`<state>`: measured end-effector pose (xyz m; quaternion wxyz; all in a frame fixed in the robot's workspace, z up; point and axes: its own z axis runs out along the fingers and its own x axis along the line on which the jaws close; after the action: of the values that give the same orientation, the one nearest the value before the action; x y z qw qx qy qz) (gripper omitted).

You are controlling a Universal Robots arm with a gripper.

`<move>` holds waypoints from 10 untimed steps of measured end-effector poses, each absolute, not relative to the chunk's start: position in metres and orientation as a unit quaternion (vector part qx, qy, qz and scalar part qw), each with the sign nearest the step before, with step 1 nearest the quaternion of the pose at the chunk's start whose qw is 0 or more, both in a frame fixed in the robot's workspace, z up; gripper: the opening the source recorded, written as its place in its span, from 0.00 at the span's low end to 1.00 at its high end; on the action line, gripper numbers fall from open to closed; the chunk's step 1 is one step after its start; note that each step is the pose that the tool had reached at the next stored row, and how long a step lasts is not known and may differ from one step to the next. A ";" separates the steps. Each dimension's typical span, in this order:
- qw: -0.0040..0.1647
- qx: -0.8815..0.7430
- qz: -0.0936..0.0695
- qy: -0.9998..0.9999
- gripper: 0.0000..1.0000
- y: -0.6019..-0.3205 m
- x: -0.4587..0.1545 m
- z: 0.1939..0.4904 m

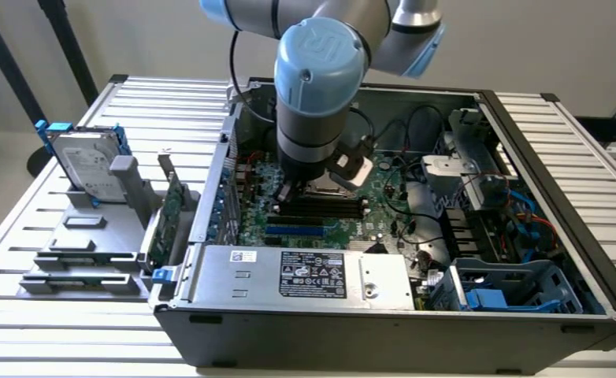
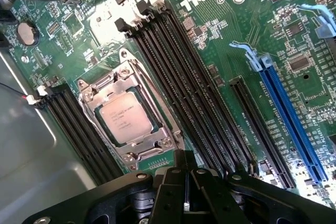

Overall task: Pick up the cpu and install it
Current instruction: 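Install the second cpu locking lever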

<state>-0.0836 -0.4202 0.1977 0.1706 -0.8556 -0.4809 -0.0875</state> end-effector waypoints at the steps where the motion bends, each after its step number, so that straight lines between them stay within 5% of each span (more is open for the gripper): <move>1: 0.171 -0.856 -0.088 -0.481 0.11 -0.420 -0.084 0.197; 10: 0.170 -0.856 -0.087 -0.480 0.11 -0.415 -0.085 0.195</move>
<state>-0.0848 -0.4147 0.1946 0.1697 -0.8562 -0.4801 -0.0873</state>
